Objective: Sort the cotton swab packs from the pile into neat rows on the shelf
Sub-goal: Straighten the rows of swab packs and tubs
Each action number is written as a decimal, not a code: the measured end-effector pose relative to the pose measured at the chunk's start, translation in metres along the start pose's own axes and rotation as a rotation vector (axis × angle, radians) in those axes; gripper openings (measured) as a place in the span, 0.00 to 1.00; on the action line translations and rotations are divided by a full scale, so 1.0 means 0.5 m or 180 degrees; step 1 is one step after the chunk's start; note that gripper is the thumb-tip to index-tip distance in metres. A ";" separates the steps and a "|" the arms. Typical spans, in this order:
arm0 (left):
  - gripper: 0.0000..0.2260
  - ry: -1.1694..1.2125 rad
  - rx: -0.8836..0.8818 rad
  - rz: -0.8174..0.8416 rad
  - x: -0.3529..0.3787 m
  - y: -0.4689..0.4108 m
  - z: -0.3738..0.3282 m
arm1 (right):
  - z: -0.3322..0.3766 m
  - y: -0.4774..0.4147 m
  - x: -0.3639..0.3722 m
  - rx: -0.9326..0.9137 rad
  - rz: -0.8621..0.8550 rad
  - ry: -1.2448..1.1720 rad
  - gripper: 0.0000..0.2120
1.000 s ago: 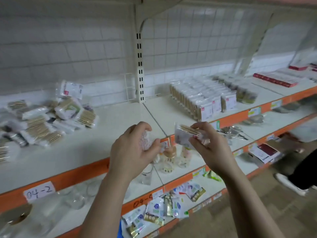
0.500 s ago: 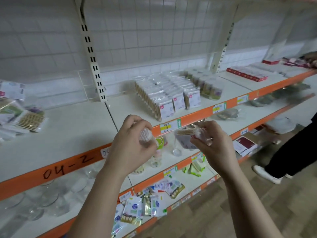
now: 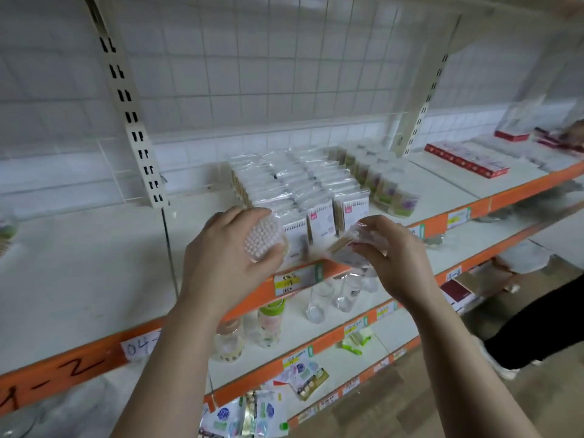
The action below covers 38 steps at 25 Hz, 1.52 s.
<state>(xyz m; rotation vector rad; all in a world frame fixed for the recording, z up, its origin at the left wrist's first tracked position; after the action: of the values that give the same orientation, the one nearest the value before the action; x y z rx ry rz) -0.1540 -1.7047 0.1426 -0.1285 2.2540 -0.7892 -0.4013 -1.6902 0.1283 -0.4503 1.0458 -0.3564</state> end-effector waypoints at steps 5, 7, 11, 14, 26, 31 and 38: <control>0.21 -0.0116 -0.0147 -0.0177 -0.002 -0.080 0.025 | -0.009 -0.104 0.068 -0.0403 0.0243 -0.0034 0.14; 0.20 -0.0116 -0.0126 -0.0253 0.001 -0.100 0.033 | -0.012 -0.124 0.091 -0.0575 0.0428 0.0115 0.14; 0.21 -0.0167 -0.0147 -0.0324 0.013 -0.131 0.041 | -0.013 -0.151 0.107 -0.0739 0.0553 0.0247 0.14; 0.21 -0.0166 -0.0168 -0.0328 0.021 -0.143 0.043 | -0.014 -0.168 0.110 -0.0588 0.0554 0.0192 0.14; 0.21 -0.0022 -0.0013 -0.0279 0.064 -0.191 0.014 | -0.058 -0.197 0.111 -0.0605 0.0339 0.0019 0.17; 0.20 -0.0065 0.0057 -0.0232 0.110 -0.215 -0.031 | -0.108 -0.218 0.078 -0.0549 0.0224 -0.0116 0.11; 0.14 -0.0026 -0.0172 -0.0277 0.229 -0.262 -0.117 | -0.227 -0.278 0.026 -0.0785 0.0356 -0.0145 0.10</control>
<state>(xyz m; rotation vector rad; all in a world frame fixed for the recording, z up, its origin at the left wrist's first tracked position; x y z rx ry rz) -0.2944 -1.8169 0.1796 -0.2565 2.2756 -0.7721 -0.5054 -1.8365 0.1423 -0.6147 1.0701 -0.1168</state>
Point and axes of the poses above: each hand's wrist, its own y-axis away from the middle knuckle, its own x-axis out of the palm, z = x × y, the point moved 5 cm from there along -y, towards the middle knuckle, and after that the axes turned 7 degrees about y, right-handed, at the moved point
